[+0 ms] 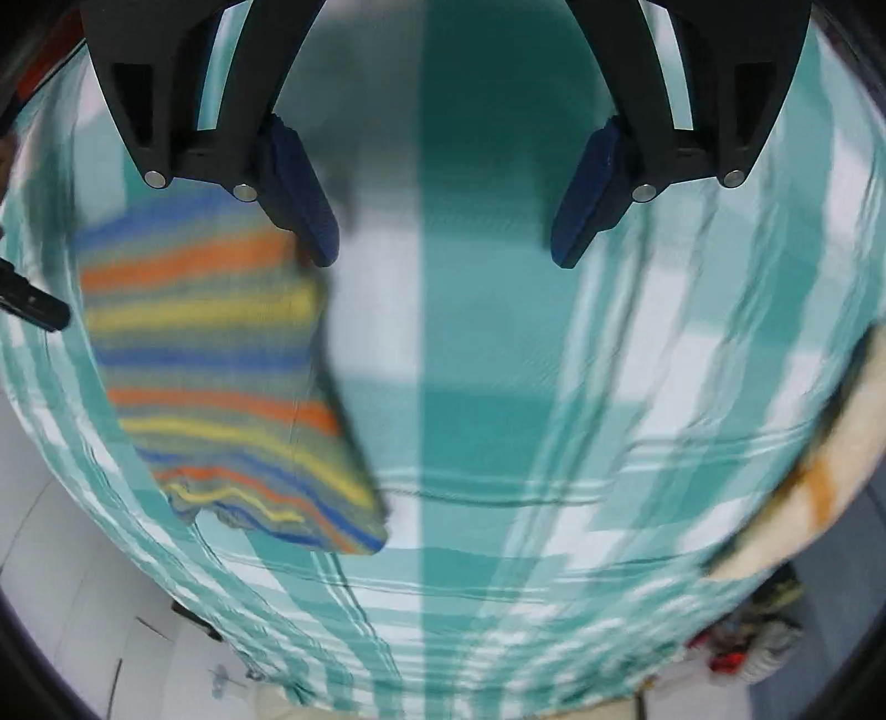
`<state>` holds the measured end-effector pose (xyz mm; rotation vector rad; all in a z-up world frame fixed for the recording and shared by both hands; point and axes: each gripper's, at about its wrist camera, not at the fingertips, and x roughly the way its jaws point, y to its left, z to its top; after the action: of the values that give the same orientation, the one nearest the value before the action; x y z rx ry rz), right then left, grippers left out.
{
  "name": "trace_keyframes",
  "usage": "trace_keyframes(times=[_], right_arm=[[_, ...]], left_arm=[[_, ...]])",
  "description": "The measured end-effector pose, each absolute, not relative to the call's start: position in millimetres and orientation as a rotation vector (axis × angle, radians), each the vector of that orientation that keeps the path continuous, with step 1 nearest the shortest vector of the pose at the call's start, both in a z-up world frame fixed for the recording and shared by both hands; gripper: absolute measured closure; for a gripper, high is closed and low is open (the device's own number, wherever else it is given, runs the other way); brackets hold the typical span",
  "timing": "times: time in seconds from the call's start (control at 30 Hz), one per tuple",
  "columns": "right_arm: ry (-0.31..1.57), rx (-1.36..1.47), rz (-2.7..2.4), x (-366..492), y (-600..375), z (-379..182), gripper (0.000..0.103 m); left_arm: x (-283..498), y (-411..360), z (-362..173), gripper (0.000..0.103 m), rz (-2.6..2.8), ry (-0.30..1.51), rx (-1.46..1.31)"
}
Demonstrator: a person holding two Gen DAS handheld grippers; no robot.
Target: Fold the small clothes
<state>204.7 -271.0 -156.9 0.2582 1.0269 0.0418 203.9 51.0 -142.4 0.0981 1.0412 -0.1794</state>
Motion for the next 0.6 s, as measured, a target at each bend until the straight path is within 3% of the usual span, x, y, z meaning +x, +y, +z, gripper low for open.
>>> trace_keyframes(times=[0.07, 0.13, 0.23, 0.6], right_arm=[[1.031, 0.186, 0.005, 173, -268, -153, 0.03], [1.035, 0.15, -0.015, 153, -263, -147, 0.027], [1.031, 0.122, -0.034, 121, -249, -137, 0.019], [0.961, 0.027, -0.123, 47, -201, -87, 0.017]], left_arm=[[173, 56, -130, 0.008, -0.125, 0.992, 0.155], [145, 56, -115, 0.002, -0.063, 0.928, 0.194], [117, 52, -102, 0.001, 0.004, 0.907, 0.211], [72, 36, -87, 0.001, 0.017, 0.963, 0.215]])
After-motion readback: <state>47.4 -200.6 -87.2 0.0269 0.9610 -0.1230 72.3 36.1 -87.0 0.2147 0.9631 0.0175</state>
